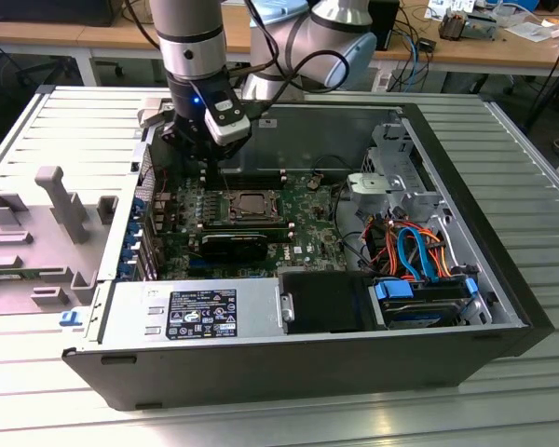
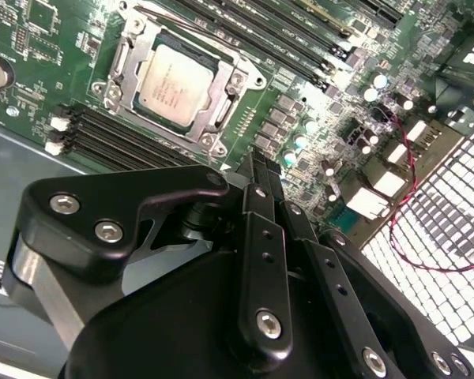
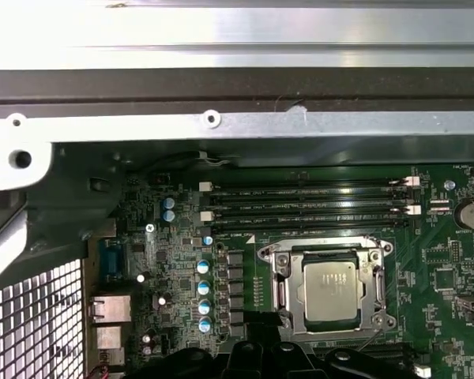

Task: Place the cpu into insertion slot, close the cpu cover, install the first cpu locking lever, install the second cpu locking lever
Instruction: 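Install the first cpu locking lever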

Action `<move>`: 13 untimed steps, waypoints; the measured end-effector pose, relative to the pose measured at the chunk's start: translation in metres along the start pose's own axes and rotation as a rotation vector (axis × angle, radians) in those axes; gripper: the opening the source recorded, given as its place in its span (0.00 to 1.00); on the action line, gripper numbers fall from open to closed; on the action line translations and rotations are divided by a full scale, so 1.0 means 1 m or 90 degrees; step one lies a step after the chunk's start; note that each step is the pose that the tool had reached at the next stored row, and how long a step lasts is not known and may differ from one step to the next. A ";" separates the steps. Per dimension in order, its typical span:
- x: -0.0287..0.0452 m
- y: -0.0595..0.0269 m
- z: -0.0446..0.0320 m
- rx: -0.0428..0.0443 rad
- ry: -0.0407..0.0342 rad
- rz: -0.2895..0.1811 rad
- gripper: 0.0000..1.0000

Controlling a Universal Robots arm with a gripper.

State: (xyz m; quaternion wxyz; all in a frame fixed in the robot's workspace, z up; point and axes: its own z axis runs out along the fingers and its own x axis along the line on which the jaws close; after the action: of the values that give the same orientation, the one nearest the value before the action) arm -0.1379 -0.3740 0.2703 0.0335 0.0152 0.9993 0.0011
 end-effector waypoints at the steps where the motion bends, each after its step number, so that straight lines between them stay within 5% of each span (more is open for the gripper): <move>1: 0.0015 0.0000 -0.0001 -0.0001 -0.0003 0.000 0.11; 7: 0.0050 0.0033 -0.0003 0.0000 -0.0007 0.000 0.11; 13: 0.0054 0.0155 -0.0003 -0.0001 -0.0008 0.000 0.11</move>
State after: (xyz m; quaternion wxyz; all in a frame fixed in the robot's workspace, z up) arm -0.1428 -0.3583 0.2703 0.0341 0.0152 0.9993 0.0011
